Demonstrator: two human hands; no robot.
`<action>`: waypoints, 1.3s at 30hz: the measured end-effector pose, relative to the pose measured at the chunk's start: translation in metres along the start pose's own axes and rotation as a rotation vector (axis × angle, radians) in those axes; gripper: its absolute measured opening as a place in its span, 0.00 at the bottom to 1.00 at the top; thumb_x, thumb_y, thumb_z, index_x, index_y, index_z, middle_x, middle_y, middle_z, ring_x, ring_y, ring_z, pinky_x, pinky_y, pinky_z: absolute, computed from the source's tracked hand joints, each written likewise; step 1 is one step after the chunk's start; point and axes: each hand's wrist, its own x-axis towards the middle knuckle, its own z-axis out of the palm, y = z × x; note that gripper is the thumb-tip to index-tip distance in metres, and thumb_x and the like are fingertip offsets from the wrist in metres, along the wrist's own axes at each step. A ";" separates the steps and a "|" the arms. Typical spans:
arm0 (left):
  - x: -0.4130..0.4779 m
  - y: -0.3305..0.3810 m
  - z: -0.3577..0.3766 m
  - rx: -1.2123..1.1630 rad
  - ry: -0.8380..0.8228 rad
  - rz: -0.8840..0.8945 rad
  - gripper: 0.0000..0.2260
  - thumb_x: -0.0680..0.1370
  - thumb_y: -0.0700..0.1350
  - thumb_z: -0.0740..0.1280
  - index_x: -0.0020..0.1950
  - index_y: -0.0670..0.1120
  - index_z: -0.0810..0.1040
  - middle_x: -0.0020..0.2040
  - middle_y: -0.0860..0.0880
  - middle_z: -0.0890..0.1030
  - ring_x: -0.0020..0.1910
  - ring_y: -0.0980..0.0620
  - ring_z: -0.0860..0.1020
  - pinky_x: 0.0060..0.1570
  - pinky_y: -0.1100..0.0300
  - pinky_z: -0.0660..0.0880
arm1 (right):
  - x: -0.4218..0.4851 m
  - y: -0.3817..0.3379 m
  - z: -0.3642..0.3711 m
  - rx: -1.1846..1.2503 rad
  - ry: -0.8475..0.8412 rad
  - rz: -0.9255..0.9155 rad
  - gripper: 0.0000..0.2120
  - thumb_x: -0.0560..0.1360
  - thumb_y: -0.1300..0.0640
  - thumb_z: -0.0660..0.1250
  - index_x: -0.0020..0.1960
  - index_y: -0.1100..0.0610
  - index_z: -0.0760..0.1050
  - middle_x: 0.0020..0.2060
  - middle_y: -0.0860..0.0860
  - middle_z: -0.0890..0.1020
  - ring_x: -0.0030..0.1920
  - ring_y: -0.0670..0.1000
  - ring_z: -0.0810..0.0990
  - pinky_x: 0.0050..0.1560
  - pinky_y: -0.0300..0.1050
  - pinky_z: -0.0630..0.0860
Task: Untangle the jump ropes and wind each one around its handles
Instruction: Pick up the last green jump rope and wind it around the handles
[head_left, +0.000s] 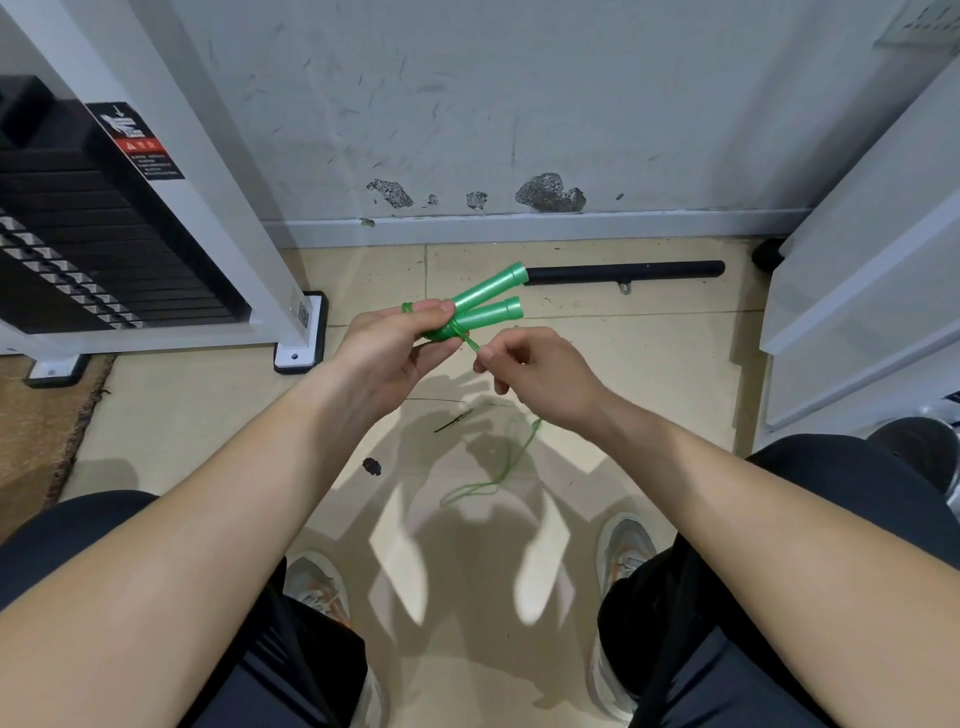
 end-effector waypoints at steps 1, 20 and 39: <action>-0.001 0.004 -0.001 -0.006 -0.028 -0.009 0.07 0.77 0.35 0.71 0.54 0.36 0.80 0.47 0.44 0.83 0.42 0.48 0.85 0.41 0.62 0.82 | 0.002 0.001 -0.005 0.005 -0.044 0.019 0.12 0.81 0.51 0.65 0.44 0.55 0.83 0.34 0.49 0.81 0.31 0.39 0.75 0.36 0.34 0.69; 0.000 -0.007 -0.006 1.242 -0.177 0.473 0.11 0.73 0.41 0.77 0.52 0.48 0.81 0.47 0.54 0.83 0.40 0.62 0.79 0.40 0.68 0.75 | 0.000 -0.008 -0.022 0.372 -0.137 0.201 0.09 0.80 0.63 0.65 0.48 0.64 0.83 0.34 0.51 0.80 0.28 0.48 0.69 0.31 0.41 0.70; 0.000 -0.013 0.004 0.067 -0.102 -0.075 0.12 0.76 0.40 0.74 0.55 0.34 0.81 0.57 0.39 0.82 0.57 0.43 0.83 0.51 0.56 0.82 | -0.004 -0.003 -0.004 -0.086 0.143 -0.184 0.14 0.79 0.62 0.65 0.58 0.51 0.85 0.39 0.35 0.80 0.37 0.34 0.75 0.41 0.26 0.68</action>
